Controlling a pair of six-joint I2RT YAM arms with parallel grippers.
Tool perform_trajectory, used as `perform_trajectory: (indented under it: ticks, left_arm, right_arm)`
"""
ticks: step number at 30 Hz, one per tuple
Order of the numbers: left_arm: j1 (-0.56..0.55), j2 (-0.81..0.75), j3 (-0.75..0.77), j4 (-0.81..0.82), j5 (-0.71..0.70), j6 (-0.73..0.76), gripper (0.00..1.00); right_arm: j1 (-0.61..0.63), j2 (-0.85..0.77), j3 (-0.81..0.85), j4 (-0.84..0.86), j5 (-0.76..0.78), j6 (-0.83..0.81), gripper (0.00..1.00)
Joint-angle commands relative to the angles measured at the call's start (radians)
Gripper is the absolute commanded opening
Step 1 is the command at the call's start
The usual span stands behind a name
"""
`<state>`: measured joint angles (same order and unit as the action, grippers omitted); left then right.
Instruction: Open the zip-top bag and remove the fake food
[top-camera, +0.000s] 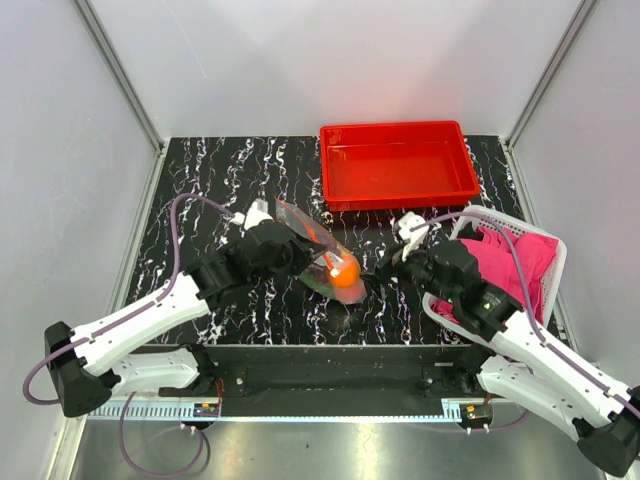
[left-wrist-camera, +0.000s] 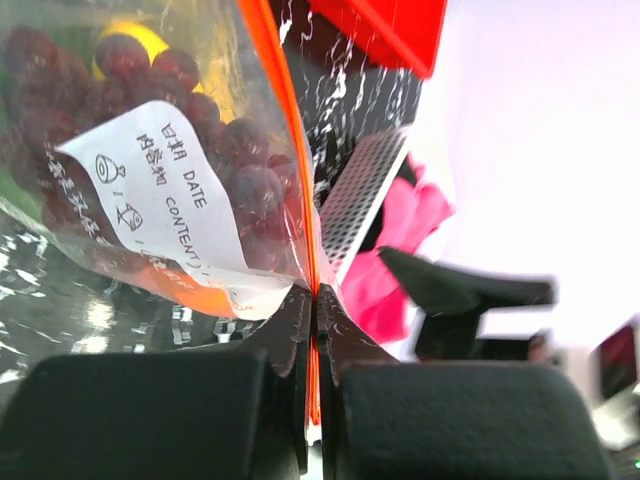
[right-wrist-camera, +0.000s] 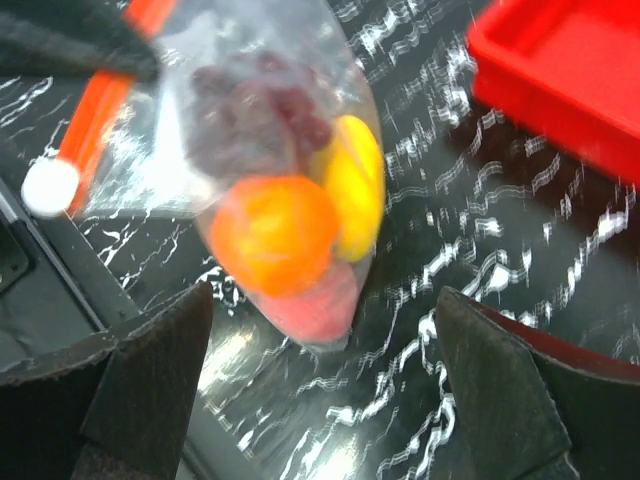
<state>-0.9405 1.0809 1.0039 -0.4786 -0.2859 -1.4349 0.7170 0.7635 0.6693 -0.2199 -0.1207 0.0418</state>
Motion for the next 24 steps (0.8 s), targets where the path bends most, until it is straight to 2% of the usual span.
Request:
perform_trajectory:
  ticks: [1,3,4,7,11,15,18,19,20,21,24]
  left_arm:
    - [0.017,-0.012,0.062,0.018,-0.045,-0.205,0.0]
    - [0.017,-0.007,0.067,-0.011,-0.035,-0.283,0.0]
    - [0.017,-0.009,0.053,-0.011,-0.03,-0.31,0.0]
    - [0.017,-0.016,0.036,0.001,-0.007,-0.372,0.0]
    - [0.017,-0.036,0.025,0.001,0.008,-0.42,0.0]
    - [0.017,-0.05,0.003,-0.003,0.007,-0.462,0.0]
    - [0.017,-0.047,-0.011,0.005,0.011,-0.493,0.0]
    - [0.017,-0.044,-0.01,0.011,0.011,-0.495,0.0]
    - [0.017,-0.036,-0.008,0.014,0.011,-0.496,0.0]
    - [0.017,-0.033,-0.002,0.017,0.014,-0.498,0.0]
    - [0.017,-0.018,0.002,0.034,0.027,-0.496,0.0]
  right_arm:
    - [-0.002,-0.049,-0.118,0.39,-0.144,-0.141,0.99]
    - [-0.001,-0.021,-0.151,0.466,-0.223,-0.227,0.93]
    - [-0.001,-0.006,-0.189,0.587,-0.265,-0.25,0.9]
    - [-0.001,0.057,-0.218,0.742,-0.318,-0.278,0.86]
    - [-0.001,0.134,-0.203,0.778,-0.416,-0.326,0.83]
    - [-0.001,0.138,-0.211,0.866,-0.41,-0.277,0.82]
    - [-0.001,0.145,-0.189,0.875,-0.413,-0.249,0.65]
    - [-0.001,0.151,-0.179,0.842,-0.421,-0.252,0.56]
    - [-0.001,0.169,-0.168,0.823,-0.436,-0.261,0.36]
    - [-0.001,0.18,-0.146,0.806,-0.457,-0.264,0.28]
    - [-0.001,0.215,-0.129,0.792,-0.479,-0.231,0.25]
